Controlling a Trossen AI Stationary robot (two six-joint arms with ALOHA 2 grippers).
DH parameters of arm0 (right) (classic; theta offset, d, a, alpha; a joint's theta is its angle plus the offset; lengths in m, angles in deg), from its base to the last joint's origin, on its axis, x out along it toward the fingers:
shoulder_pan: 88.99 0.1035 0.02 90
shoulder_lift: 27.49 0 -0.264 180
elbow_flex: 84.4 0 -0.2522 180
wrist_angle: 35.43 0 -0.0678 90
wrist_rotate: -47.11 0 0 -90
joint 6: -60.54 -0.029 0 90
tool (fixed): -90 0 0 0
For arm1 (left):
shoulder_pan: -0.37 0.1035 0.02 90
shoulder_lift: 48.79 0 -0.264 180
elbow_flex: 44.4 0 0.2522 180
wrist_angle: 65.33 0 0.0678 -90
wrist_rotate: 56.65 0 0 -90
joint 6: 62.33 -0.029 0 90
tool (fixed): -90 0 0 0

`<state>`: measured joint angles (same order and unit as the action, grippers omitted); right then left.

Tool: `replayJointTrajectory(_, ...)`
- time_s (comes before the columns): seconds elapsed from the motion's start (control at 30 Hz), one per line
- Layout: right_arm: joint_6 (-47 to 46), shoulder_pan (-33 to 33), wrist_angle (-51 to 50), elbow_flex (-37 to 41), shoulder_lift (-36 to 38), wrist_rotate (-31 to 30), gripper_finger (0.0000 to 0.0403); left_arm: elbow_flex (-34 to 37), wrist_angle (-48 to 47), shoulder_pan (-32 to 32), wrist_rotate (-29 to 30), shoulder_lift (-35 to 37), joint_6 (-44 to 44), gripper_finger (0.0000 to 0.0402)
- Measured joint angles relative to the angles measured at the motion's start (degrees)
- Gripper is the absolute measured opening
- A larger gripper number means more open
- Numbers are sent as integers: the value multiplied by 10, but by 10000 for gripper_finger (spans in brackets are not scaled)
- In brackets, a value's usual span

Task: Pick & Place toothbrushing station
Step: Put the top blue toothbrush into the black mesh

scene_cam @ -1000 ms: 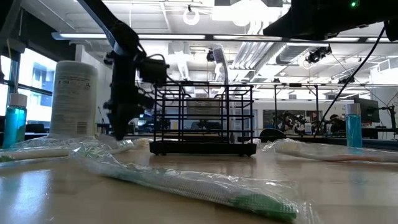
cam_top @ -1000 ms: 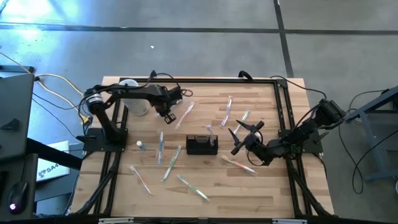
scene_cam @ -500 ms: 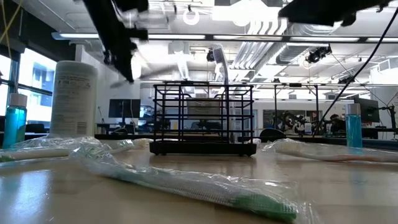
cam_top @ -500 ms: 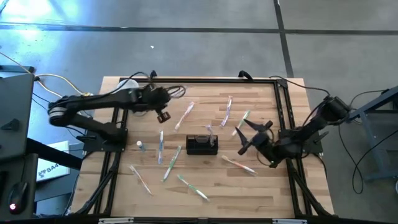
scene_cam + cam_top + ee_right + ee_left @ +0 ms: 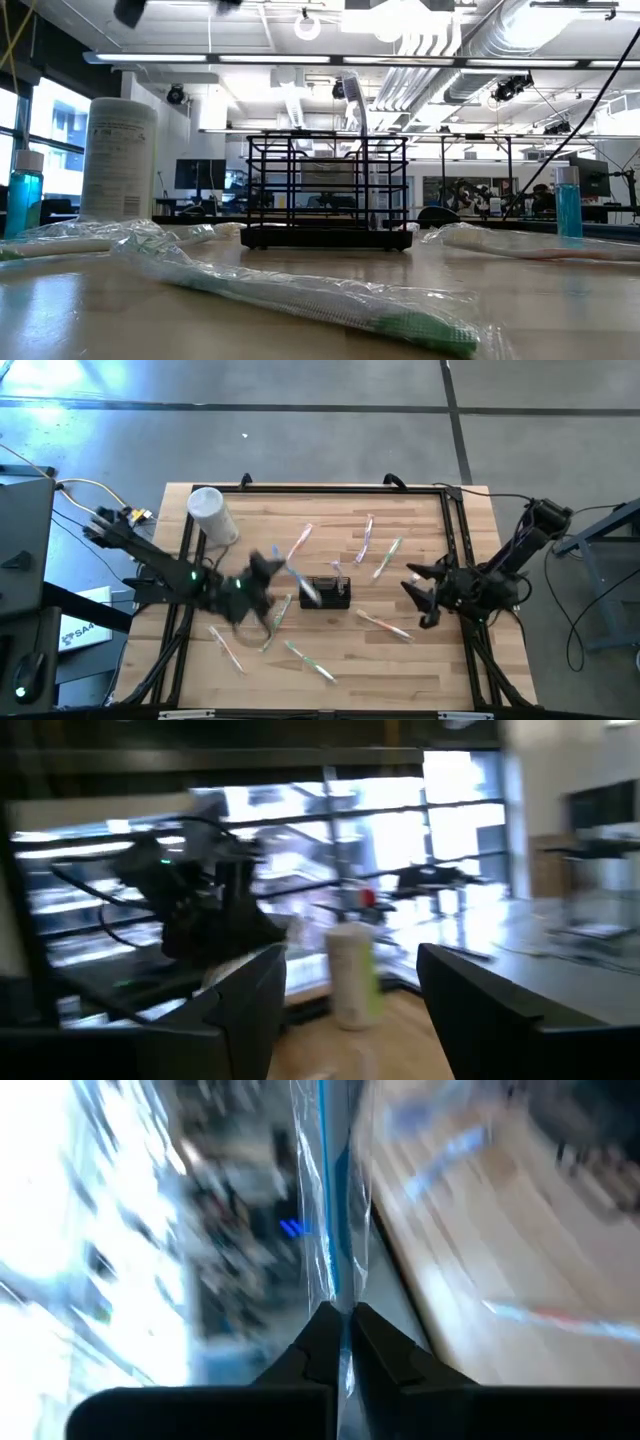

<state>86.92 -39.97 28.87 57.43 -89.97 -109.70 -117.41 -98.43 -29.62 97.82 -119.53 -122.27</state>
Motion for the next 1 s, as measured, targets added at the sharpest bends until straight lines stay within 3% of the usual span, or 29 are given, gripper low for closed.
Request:
replayJointTrajectory(0.2,-124,-5,-115,0,31,114,220,0,245,-52,8,-106,-314,6)
replayJointTrajectory(0.4,-248,-69,-215,0,48,213,220,-33,328,-57,-38,-196,-431,6)
replayJointTrajectory(0.53,-285,-127,-255,0,49,279,220,-66,331,-57,-55,-231,-448,6)
replayJointTrajectory(0.77,-375,-226,-309,0,43,460,240,-84,334,-57,-133,-240,-448,6)
replayJointTrajectory(1.0,-430,-290,-290,-13,-21,561,279,-84,363,-48,-179,-240,-448,6)
